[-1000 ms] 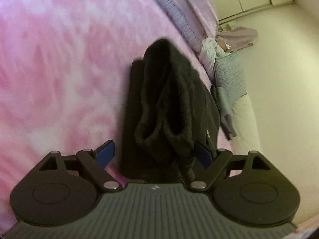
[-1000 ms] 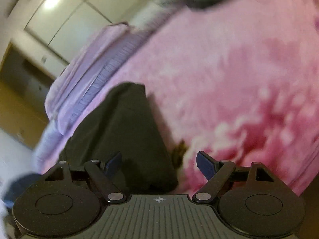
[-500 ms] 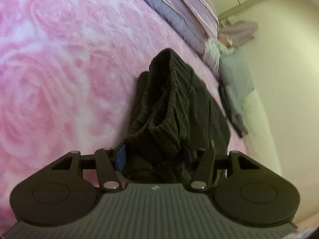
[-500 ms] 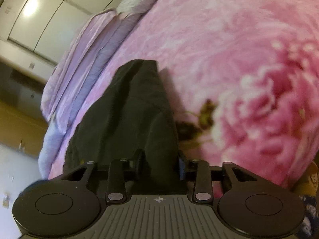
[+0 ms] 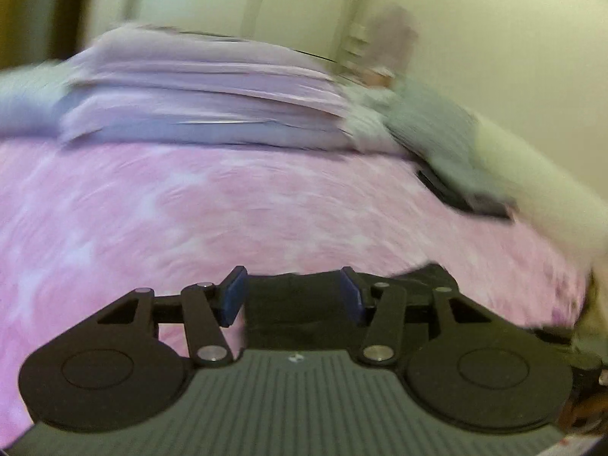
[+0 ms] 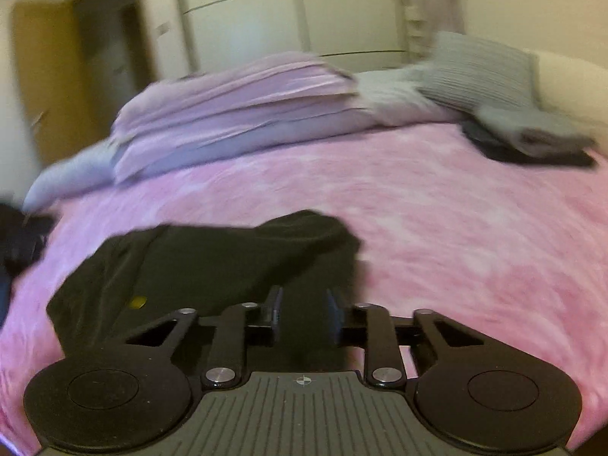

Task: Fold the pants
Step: 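Lower the pants and fold them in half again with both grippers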

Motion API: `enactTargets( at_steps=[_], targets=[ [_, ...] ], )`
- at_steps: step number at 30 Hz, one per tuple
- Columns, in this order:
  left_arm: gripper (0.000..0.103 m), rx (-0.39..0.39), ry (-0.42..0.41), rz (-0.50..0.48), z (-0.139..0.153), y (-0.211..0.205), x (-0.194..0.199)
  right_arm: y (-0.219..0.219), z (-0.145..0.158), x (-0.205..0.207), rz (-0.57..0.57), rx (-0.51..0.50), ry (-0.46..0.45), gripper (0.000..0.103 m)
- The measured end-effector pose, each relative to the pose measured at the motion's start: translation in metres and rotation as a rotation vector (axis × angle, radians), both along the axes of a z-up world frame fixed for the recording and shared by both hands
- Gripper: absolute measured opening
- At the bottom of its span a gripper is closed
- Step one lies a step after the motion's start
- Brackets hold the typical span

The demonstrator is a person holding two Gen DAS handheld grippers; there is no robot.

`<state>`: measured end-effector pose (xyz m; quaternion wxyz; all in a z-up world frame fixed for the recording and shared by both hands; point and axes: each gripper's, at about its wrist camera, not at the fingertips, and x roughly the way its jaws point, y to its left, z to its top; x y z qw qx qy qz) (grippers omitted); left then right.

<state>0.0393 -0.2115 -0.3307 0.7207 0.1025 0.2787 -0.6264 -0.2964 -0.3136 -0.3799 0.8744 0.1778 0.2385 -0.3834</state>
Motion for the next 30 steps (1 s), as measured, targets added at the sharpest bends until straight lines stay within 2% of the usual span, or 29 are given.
enactTargets(
  at_steps=[2, 4, 6, 9, 10, 11, 13, 14, 15, 16, 17, 19, 22, 25, 27, 28, 30],
  targets=[
    [0.044, 0.040, -0.046, -0.029, -0.017, -0.021, -0.012, -0.009, -0.012, 0.021, 0.019, -0.008, 0.050, 0.018],
    [0.037, 0.099, -0.085, 0.015, -0.043, -0.037, -0.014, -0.022, -0.026, 0.037, 0.019, -0.012, 0.094, 0.018],
    [0.040, 0.073, -0.079, 0.082, -0.064, -0.036, -0.006, -0.039, -0.037, 0.049, 0.021, -0.030, 0.107, 0.018],
    [0.050, 0.030, -0.012, 0.136, -0.082, -0.028, 0.006, -0.070, -0.043, 0.063, 0.043, -0.042, 0.092, 0.018],
    [0.051, 0.031, -0.004, 0.145, -0.085, -0.022, 0.009, -0.082, -0.044, 0.067, 0.049, -0.040, 0.089, 0.018],
    [0.051, 0.031, 0.005, 0.149, -0.088, -0.021, 0.012, -0.094, -0.045, 0.070, 0.054, -0.011, 0.081, 0.017],
    [0.051, 0.025, -0.003, 0.146, -0.085, -0.019, 0.012, -0.117, -0.045, 0.070, 0.029, 0.040, 0.041, 0.009],
    [0.051, 0.030, -0.016, 0.141, -0.083, -0.020, 0.011, -0.126, -0.041, 0.067, -0.002, 0.052, 0.017, 0.001],
    [0.050, 0.035, -0.024, 0.137, -0.078, -0.018, 0.010, -0.133, -0.037, 0.062, -0.048, 0.074, -0.014, 0.000],
    [0.049, 0.037, -0.026, 0.131, -0.074, -0.017, 0.010, -0.140, -0.032, 0.054, -0.136, 0.085, -0.023, 0.000],
    [0.046, 0.033, -0.023, 0.124, -0.070, -0.014, 0.010, -0.142, -0.025, 0.049, -0.173, 0.082, -0.015, 0.000],
    [0.035, 0.011, -0.036, 0.135, -0.053, -0.008, 0.010, -0.136, -0.013, 0.033, -0.139, 0.073, -0.063, 0.000],
    [0.035, -0.045, -0.064, 0.125, -0.031, -0.006, 0.009, -0.118, -0.001, 0.022, -0.024, 0.077, -0.102, 0.000],
    [0.035, -0.030, -0.081, 0.060, -0.029, -0.026, -0.002, -0.107, -0.009, 0.037, 0.076, 0.057, -0.053, 0.000],
    [0.036, 0.028, -0.119, 0.021, -0.043, -0.048, -0.011, -0.109, -0.024, 0.057, 0.081, 0.031, 0.010, 0.000],
    [0.035, 0.071, -0.143, 0.022, -0.056, -0.059, -0.013, -0.113, -0.036, 0.067, 0.075, 0.019, 0.046, 0.000],
    [0.036, 0.092, -0.197, 0.057, -0.076, -0.068, -0.011, -0.123, -0.059, 0.076, 0.043, 0.007, 0.088, 0.000]
  ],
)
